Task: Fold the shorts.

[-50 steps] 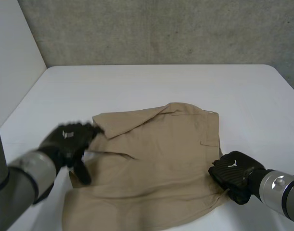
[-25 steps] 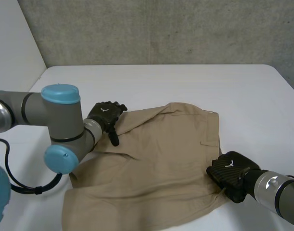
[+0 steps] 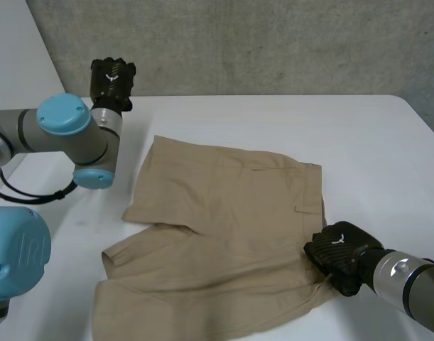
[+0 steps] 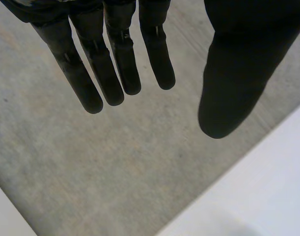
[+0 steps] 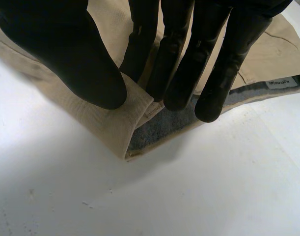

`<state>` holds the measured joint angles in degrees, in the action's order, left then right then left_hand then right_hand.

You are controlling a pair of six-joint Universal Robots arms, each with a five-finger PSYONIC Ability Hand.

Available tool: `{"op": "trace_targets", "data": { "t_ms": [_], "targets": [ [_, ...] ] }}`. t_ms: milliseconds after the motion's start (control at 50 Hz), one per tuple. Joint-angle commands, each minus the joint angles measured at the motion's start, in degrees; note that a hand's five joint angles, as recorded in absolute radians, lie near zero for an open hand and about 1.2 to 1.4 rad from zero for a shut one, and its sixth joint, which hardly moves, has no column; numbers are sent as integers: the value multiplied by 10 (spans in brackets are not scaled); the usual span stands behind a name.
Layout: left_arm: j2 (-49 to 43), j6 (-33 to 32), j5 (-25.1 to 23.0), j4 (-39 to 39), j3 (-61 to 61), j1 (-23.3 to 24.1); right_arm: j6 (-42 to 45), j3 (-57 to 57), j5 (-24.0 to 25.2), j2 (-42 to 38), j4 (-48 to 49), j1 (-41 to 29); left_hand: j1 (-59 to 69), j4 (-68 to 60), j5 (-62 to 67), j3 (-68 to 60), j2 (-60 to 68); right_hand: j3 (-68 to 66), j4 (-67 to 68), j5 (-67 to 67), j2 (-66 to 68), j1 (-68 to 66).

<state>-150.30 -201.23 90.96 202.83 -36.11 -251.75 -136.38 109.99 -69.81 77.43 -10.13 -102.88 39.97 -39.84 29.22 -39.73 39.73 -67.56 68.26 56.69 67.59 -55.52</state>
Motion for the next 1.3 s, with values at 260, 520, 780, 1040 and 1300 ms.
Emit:
{"op": "trace_targets", "data": {
  "t_ms": [260, 520, 780, 1040, 1300],
  "targets": [
    [256, 10, -20, -71, -413, 59, -43, -7, -2, 1, 36, 0, 9, -10, 16, -11, 11, -124, 117, 133, 124, -245],
    [439, 192, -22, -362, -562, 71, -164, -61, -19, -40, 83, -6, 9, -10, 16, -11, 11, -124, 117, 133, 124, -245],
    [611, 262, -25, -427, -716, 110, -212, -85, -42, -68, 119, -31, 27, -28, 34, -29, 29, -124, 117, 133, 124, -245],
    [631, 255, -23, -419, -789, 187, -211, -91, -42, -73, 120, -45, -18, 17, -11, 16, -16, -124, 117, 133, 124, -245],
    [563, 254, 5, -339, -796, 183, -212, -89, -41, -72, 121, -44, -67, 66, -60, 65, -65, -124, 117, 133, 124, -245]
  ]
}}
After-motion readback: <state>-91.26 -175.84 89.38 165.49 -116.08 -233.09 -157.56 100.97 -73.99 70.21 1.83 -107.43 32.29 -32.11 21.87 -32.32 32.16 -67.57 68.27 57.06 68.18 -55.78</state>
